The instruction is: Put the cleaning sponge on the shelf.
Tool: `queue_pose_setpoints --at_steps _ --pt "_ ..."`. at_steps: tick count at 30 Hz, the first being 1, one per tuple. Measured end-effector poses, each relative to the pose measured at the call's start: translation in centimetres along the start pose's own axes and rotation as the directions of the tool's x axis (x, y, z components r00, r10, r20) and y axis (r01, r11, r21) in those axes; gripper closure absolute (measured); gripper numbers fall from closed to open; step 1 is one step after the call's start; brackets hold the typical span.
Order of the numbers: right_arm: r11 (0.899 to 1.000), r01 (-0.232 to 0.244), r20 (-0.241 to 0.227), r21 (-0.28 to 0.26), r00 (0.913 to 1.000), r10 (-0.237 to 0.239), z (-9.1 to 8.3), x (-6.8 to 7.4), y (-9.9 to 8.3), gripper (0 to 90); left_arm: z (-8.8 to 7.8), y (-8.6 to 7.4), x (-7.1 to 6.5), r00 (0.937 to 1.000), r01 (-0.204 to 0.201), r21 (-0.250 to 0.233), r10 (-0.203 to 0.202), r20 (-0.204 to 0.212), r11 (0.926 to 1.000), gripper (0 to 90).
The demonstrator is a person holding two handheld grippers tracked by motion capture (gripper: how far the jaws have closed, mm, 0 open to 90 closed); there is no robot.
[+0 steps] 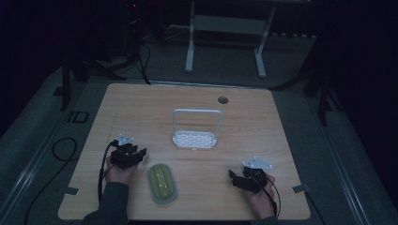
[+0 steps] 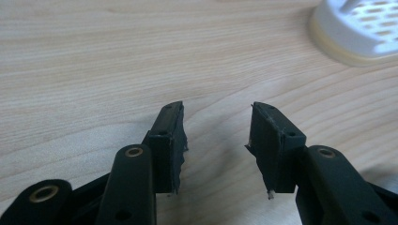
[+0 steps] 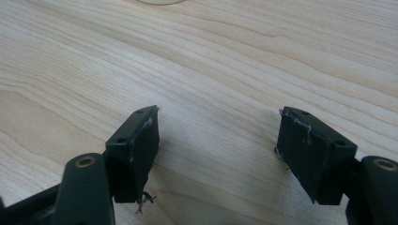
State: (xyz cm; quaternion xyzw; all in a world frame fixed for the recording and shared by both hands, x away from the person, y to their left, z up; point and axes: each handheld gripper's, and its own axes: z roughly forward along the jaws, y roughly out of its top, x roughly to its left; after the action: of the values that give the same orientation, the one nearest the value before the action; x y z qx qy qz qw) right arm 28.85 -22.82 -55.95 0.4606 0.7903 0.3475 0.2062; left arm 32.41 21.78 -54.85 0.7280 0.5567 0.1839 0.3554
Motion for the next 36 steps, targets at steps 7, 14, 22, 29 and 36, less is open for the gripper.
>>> queue_pose_setpoints --at_steps 7,14,22,29,36 --pt "1.0 0.0 0.0 0.0 1.0 0.0 0.0 0.0 0.0 29.6 -2.1 0.2 -1.0 0.9987 -0.026 -0.045 0.028 0.043 0.9987 59.9" --pt "1.0 0.0 0.0 0.001 1.0 0.0 0.0 0.0 0.0 29.5 -3.7 0.3 -2.2 0.9943 -0.049 -0.048 0.053 0.093 0.9976 67.4" --pt "1.0 0.001 0.0 0.001 1.0 -0.001 0.0 0.0 0.0 29.6 -5.4 0.1 -4.2 0.9825 -0.093 -0.06 0.102 0.156 0.9938 82.4" --pt "1.0 0.001 0.0 0.001 1.0 -0.001 0.0 0.0 0.0 29.6 -6.4 0.0 -6.0 0.9618 -0.129 -0.056 0.138 0.236 0.9901 89.6" --pt "1.0 0.001 0.0 0.001 1.0 -0.001 0.0 0.0 0.0 29.6 -7.2 -0.3 -8.7 0.9306 -0.193 -0.039 0.196 0.309 0.9804 89.7"
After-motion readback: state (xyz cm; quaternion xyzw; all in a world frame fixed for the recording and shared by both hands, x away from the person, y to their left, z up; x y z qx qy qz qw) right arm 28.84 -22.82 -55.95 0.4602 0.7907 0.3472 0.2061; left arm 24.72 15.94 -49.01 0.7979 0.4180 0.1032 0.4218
